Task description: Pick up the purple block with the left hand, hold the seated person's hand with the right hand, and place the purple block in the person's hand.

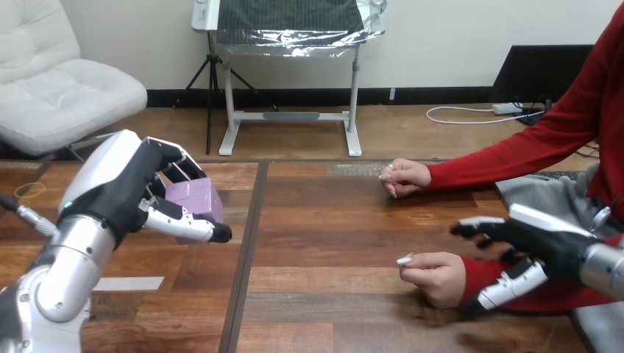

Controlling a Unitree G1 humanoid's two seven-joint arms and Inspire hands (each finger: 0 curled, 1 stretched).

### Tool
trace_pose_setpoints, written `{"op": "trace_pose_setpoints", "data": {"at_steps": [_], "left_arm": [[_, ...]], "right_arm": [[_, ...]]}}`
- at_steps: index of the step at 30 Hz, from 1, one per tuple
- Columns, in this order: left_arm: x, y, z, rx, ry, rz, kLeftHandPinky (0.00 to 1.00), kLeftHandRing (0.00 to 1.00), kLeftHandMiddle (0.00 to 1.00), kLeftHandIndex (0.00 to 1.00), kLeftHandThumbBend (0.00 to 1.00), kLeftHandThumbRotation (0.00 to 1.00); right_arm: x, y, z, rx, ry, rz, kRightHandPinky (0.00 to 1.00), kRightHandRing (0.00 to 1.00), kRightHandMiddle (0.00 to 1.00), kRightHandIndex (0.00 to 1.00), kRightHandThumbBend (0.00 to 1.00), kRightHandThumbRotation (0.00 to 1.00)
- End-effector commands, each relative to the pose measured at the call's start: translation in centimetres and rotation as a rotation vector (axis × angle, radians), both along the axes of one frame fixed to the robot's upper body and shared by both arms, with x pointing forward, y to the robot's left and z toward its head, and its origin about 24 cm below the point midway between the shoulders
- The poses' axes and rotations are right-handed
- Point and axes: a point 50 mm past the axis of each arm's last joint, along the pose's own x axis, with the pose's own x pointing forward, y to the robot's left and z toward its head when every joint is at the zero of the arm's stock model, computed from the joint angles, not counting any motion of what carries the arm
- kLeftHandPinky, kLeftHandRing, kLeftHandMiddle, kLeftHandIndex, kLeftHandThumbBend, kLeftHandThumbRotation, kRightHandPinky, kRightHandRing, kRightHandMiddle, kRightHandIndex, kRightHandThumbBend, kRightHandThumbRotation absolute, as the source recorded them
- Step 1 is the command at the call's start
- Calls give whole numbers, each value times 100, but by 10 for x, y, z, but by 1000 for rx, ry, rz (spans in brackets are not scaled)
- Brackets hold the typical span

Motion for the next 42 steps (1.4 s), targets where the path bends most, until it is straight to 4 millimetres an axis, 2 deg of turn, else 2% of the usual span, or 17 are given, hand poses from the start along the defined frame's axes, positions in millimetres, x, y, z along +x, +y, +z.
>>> {"op": "trace_pose_setpoints", "data": {"at_steps": [1, 11, 23, 29, 33, 42], "left_arm": [[1, -1, 21, -17, -95, -9, 26, 32, 40, 41, 87, 0], [1, 0, 23, -27, -102, -12, 27, 33, 40, 41, 88, 0], [1, 1, 24, -35, -95, -14, 26, 32, 39, 41, 87, 0], [1, 1, 24, -43, -91, -15, 26, 31, 39, 41, 87, 0], [1, 1, 24, -50, -80, -13, 27, 33, 40, 41, 85, 0], [0, 0, 25, -54, -83, -17, 28, 33, 40, 41, 84, 0]], "right_arm": [[21, -4, 33, -41, -99, -1, 73, 87, 91, 90, 100, 32], [21, -8, 26, -106, -68, -8, 74, 87, 90, 90, 100, 33], [22, -6, 20, -194, -61, 5, 78, 88, 89, 88, 100, 29], [23, -5, 16, -225, -54, 6, 77, 86, 88, 87, 100, 24], [23, -4, 13, -260, -62, 15, 73, 85, 86, 84, 100, 17], [25, 0, 6, -346, -63, 26, 69, 82, 83, 80, 100, 9]]}}
